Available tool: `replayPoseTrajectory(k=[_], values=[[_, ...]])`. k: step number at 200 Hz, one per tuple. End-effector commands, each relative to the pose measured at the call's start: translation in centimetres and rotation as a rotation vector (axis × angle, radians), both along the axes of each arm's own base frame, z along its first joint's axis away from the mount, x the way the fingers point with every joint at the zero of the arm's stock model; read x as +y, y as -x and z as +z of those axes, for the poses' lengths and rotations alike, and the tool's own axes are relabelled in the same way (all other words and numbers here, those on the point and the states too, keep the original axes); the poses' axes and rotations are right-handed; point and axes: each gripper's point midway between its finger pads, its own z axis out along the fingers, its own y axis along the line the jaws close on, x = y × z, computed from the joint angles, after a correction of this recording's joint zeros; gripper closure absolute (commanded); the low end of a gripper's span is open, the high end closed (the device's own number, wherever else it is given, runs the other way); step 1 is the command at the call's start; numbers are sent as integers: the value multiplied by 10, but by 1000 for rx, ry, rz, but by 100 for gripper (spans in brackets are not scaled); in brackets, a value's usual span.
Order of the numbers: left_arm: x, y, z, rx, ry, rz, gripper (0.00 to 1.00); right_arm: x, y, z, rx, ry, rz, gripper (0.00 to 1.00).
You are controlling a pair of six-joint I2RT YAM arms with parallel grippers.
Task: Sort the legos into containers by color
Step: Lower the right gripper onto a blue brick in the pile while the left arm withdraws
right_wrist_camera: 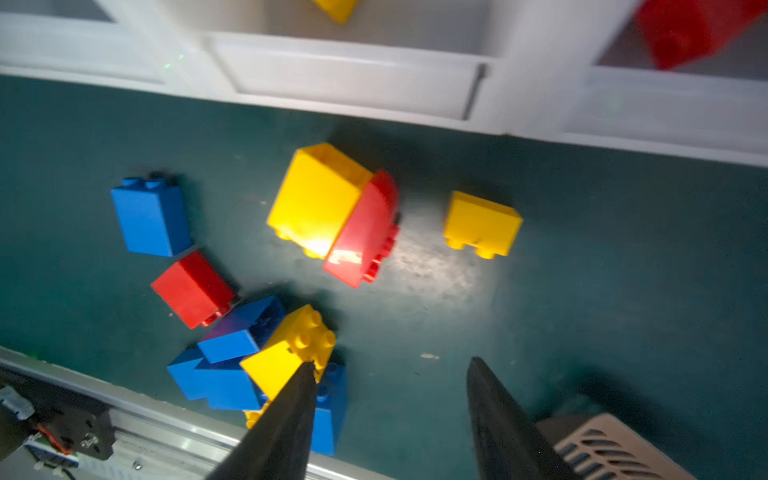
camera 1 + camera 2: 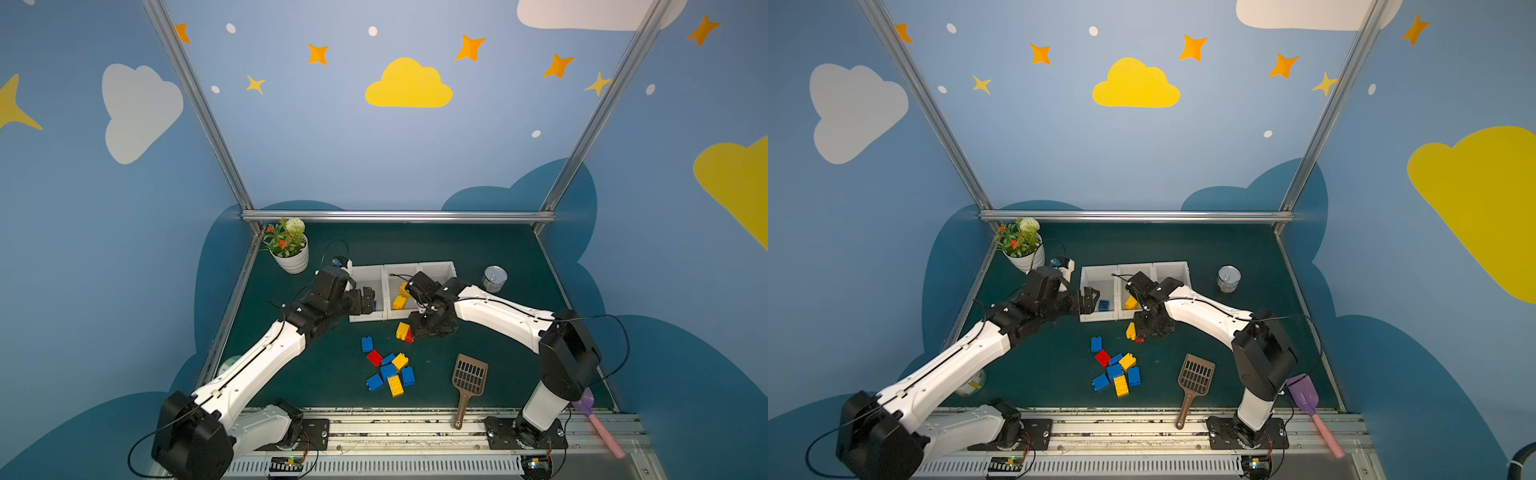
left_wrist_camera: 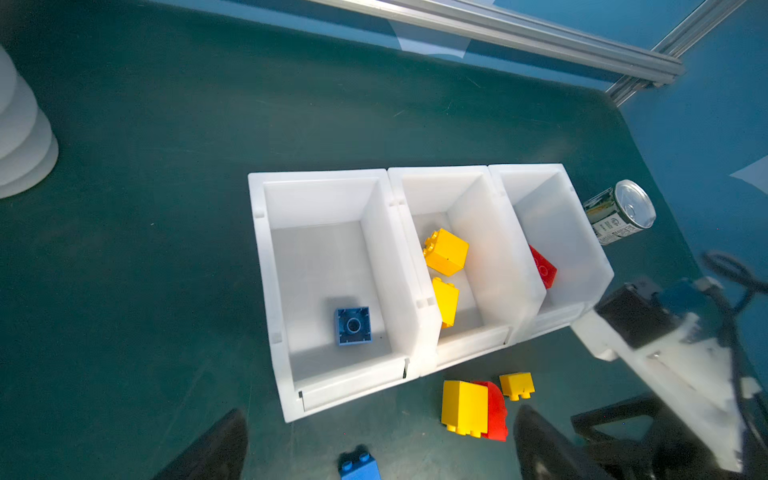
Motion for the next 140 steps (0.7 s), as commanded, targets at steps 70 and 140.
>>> replayPoseTrajectory(k=[70, 140], values=[[69, 61, 0, -60, 45, 217, 1, 90, 23, -10, 17, 5, 256, 42], [90, 91, -17, -52, 118, 307, 1, 125, 8, -30, 39, 16, 213, 40]])
